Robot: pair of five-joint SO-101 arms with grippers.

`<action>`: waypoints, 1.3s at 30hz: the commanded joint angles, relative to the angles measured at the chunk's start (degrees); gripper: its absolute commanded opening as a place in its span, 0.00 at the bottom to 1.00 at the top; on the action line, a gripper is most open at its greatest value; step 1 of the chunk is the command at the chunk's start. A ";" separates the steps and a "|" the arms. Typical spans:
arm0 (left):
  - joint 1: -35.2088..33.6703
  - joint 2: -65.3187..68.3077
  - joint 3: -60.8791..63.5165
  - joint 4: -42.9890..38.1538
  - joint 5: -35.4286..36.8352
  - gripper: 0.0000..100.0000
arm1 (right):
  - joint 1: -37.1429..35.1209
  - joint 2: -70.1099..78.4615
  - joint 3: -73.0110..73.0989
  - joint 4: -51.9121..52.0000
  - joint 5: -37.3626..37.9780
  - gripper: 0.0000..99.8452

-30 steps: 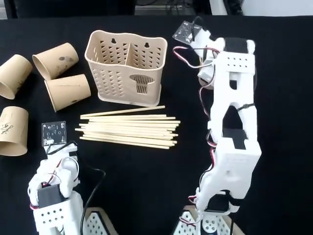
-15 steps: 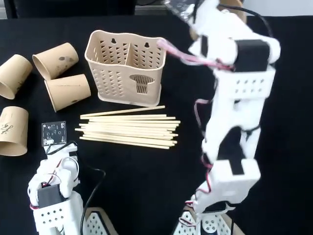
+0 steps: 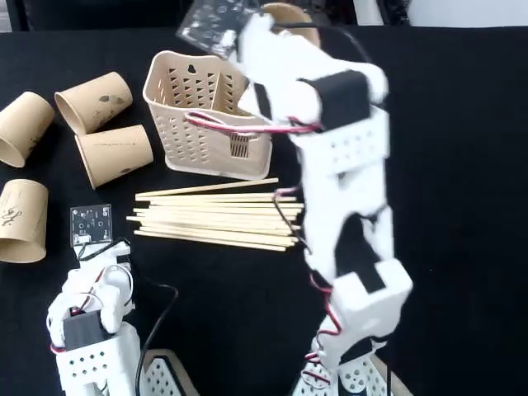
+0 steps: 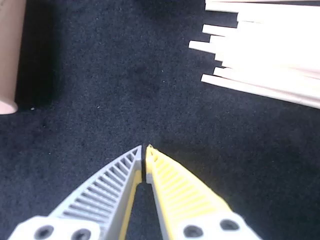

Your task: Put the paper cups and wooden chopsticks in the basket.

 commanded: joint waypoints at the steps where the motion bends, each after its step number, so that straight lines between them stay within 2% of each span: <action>1: 0.22 -0.26 1.01 0.18 0.09 0.03 | -1.32 2.51 -4.09 -0.79 -0.70 0.01; 30: 0.22 -0.26 1.01 0.18 0.09 0.03 | -3.16 8.04 -0.75 1.23 -4.40 0.01; 39: 0.22 -0.26 1.01 0.18 0.09 0.03 | -0.79 10.59 -1.98 -1.93 -3.96 0.02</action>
